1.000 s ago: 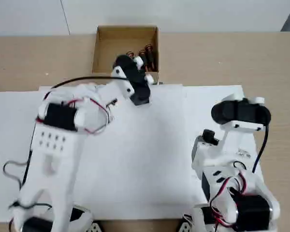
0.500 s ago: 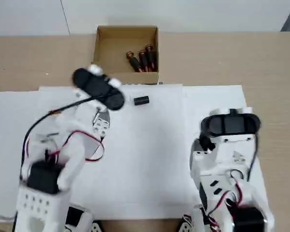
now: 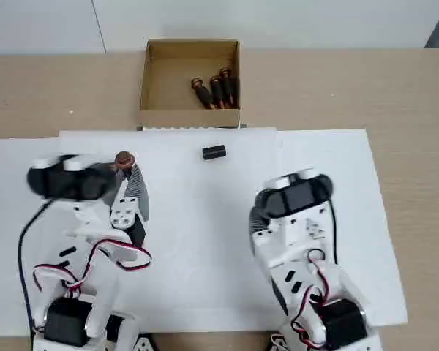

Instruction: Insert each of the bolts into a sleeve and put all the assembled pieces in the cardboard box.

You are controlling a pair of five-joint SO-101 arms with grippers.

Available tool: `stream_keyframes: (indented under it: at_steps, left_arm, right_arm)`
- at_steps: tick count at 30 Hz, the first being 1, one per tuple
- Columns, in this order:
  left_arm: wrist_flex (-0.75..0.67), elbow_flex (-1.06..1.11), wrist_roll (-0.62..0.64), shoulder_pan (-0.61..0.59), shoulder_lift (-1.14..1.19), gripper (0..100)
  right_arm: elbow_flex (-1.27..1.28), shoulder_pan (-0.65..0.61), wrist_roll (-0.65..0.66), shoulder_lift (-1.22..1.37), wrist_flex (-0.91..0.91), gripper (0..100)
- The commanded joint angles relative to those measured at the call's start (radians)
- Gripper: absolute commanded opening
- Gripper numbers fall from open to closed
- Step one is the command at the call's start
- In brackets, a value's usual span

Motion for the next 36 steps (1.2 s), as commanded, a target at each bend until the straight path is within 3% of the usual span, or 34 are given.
stream_keyframes:
  at_steps: [1,5,13,22,36]
  left_arm:
    - [-0.037,0.027,0.158,0.0,-0.044,1]
    - [-0.104,0.097,0.261,0.0,-0.064,1]
    - [-0.298,0.186,0.29,0.026,-0.075,1]
    - [-0.299,0.191,0.381,0.235,-0.072,1]
    - [-0.304,0.24,0.408,0.253,-0.074,1]
  right_arm:
    - [0.083,-0.051,0.015,-0.064,-0.097,0.2]
    - [0.226,-0.096,0.08,-0.16,-0.163,0.2]
    - [0.316,-0.223,0.124,-0.157,-0.306,0.2]
    - [0.425,-0.252,0.262,-0.157,-0.476,0.2]
    - [0.402,-0.252,0.273,-0.157,-0.518,0.2]
